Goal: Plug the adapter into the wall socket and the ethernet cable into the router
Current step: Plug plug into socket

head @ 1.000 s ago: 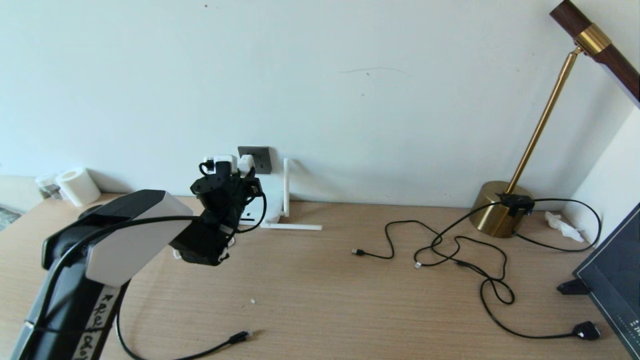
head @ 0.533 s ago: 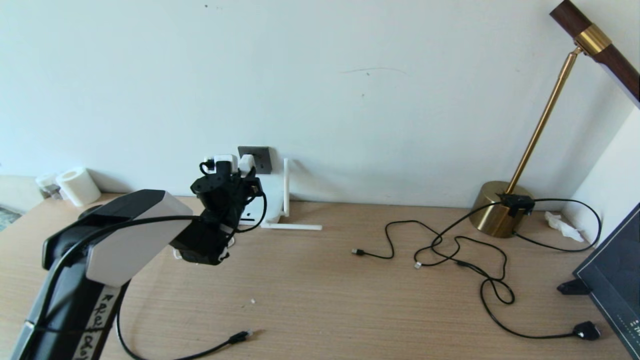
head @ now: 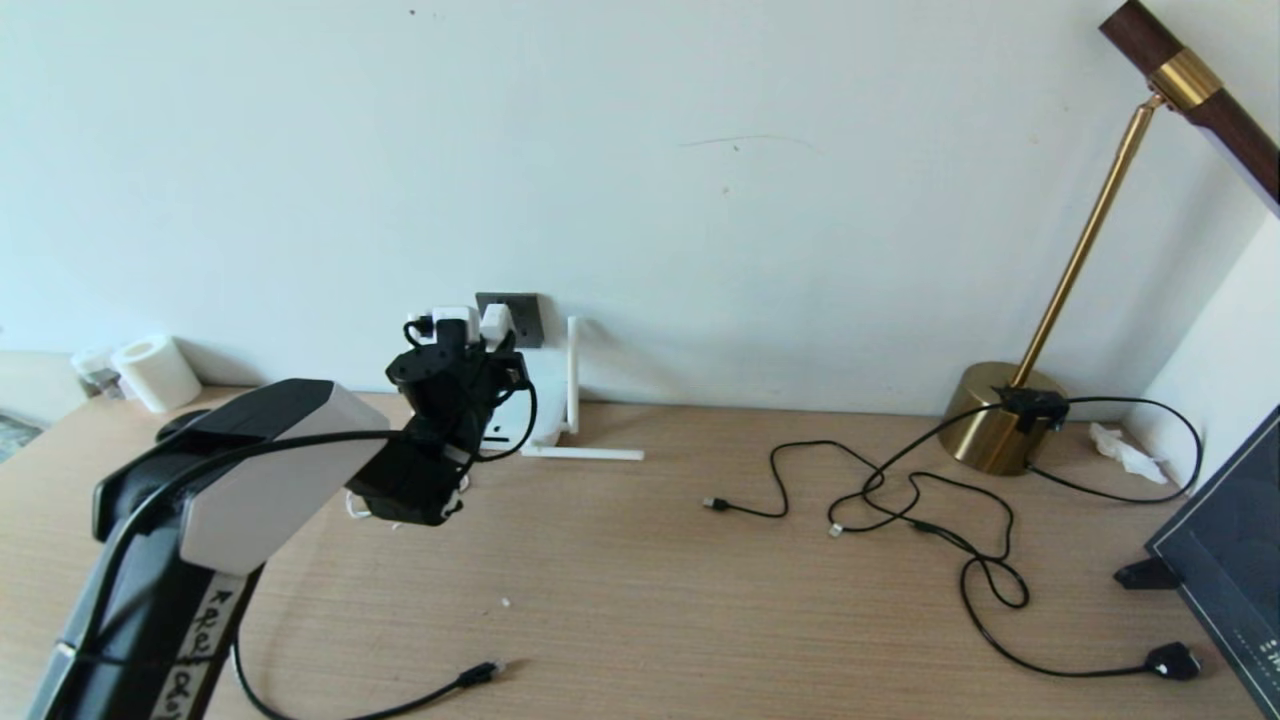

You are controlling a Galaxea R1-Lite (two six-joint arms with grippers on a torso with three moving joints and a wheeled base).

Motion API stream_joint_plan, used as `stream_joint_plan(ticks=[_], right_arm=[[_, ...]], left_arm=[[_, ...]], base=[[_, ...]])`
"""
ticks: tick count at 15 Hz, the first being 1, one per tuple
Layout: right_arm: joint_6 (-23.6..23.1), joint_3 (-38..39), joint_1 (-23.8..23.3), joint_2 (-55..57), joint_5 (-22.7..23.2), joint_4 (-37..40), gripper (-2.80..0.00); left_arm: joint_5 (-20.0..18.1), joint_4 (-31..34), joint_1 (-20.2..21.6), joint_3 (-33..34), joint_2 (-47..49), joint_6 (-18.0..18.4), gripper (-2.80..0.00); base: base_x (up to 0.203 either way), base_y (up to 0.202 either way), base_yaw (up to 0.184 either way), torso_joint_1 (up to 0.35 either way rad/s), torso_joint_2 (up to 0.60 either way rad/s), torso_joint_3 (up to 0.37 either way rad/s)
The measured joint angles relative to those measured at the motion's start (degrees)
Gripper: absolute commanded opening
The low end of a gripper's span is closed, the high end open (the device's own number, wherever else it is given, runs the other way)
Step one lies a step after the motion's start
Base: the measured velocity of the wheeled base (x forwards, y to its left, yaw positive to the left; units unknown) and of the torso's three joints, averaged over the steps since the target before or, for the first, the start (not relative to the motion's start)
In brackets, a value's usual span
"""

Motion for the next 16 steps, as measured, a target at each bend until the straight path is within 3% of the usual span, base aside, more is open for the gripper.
stream_joint_plan(ticks=[16], right_arm=[[0.0, 0.0, 0.0, 0.0, 0.0, 0.0, -2.80]], left_arm=[[0.0, 0.7, 0.0, 0.5, 0.1, 0.0, -2.80]], base=[[0.000, 0.000, 0.000, 0.000, 0.00, 0.000]])
